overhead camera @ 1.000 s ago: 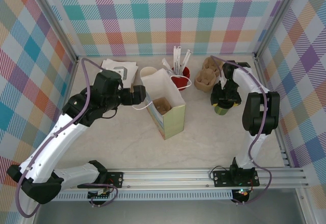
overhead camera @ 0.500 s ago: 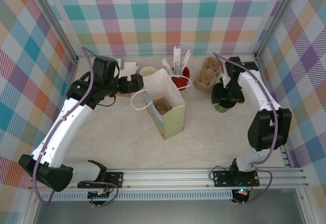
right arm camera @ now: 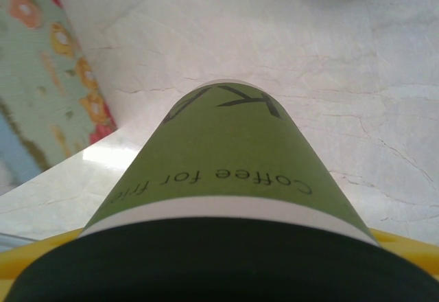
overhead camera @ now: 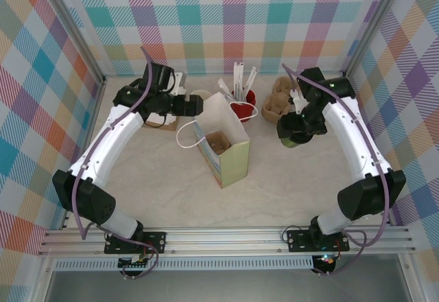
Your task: Pack the takeout coffee
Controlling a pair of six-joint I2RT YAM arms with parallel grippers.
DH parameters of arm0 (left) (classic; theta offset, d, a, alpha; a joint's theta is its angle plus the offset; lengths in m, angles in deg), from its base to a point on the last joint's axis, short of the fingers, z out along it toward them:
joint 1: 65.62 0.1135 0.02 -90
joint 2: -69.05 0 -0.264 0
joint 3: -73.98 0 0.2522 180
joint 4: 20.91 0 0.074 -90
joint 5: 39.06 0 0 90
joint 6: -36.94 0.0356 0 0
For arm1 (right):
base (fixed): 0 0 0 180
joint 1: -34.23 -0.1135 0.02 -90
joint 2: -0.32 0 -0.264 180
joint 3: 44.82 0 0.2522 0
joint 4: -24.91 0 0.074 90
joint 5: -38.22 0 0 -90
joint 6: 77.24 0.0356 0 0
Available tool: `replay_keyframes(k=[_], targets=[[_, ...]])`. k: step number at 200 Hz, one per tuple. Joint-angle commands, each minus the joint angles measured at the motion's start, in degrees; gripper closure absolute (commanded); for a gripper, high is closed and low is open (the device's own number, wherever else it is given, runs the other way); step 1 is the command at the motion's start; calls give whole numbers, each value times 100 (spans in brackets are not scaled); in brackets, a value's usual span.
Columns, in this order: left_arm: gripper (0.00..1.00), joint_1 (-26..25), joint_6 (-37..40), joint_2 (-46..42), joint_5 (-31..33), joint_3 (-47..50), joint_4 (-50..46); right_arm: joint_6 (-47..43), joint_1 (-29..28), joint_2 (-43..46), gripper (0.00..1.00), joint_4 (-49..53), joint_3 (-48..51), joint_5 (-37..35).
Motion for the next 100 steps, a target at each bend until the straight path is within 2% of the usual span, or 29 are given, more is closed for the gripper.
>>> replay_keyframes(k=[1,58,100], targets=[[4,76,326,181,-334,-317,196,191,-228,209,15,499,-388,172],[11,76,341,638,-899,-624,162,517,-747,279,16,1003,-1420,250],[23,68,234,688,-1249,-607,136,830,-1138,143,16,1243,-2131,378]])
